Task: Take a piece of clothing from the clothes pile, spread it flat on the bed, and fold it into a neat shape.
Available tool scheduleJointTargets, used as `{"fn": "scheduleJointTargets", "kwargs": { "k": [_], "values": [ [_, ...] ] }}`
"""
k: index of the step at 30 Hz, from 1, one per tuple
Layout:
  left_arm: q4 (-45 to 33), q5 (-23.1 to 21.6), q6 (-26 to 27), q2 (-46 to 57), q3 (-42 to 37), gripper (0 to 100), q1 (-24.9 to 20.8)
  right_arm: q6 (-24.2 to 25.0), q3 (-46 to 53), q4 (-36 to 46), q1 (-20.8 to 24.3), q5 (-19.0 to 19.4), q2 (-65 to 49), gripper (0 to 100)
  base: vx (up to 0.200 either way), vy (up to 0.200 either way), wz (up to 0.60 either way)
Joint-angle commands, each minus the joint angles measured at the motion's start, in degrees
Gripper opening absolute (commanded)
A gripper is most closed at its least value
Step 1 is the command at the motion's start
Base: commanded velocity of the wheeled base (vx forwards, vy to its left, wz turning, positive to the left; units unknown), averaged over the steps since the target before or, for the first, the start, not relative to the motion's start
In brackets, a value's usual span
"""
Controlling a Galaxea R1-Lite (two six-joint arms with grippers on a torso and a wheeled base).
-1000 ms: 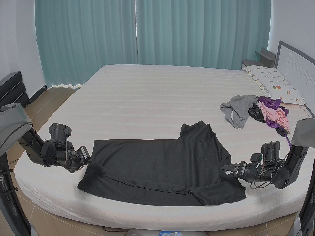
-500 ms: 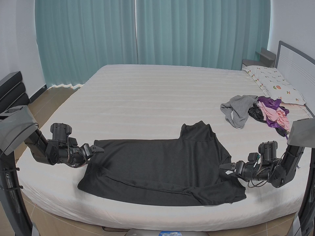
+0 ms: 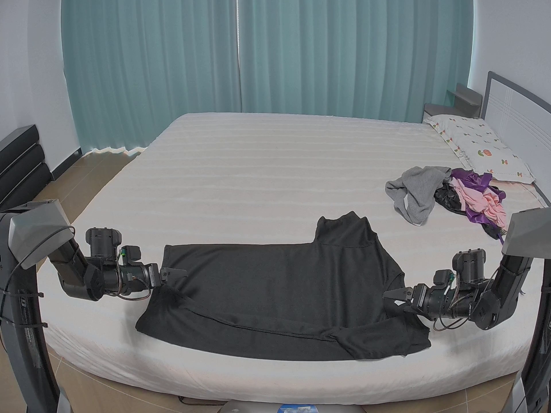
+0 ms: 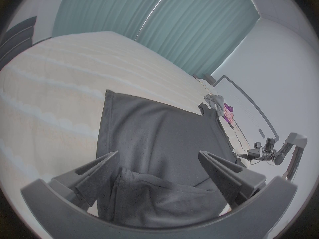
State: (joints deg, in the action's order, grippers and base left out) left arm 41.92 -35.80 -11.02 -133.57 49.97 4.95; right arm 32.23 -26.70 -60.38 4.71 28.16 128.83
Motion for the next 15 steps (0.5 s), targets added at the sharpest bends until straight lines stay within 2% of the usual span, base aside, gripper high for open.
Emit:
{"fn": "scheduleJointTargets", "kwargs": {
  "k": [1, 8, 15],
  "values": [
    [3.9, 0.0, 1.6, -3.4, -1.5, 100, 0.6, -0.1, 0.1, -0.1, 0.0, 0.3, -0.2, 100, 0.0, 0.0, 0.0],
    [8.5, 0.0, 1.8, -4.9, -2.6, 100, 0.2, -0.1, 0.4, -0.1, 0.4, 0.4, -0.4, 100, 0.0, 0.0, 0.0],
    [10.0, 0.0, 1.7, -5.7, -2.6, 100, 0.1, -0.1, 0.5, -0.1, 0.7, 0.4, -0.4, 100, 0.0, 0.0, 0.0]
  ]
}}
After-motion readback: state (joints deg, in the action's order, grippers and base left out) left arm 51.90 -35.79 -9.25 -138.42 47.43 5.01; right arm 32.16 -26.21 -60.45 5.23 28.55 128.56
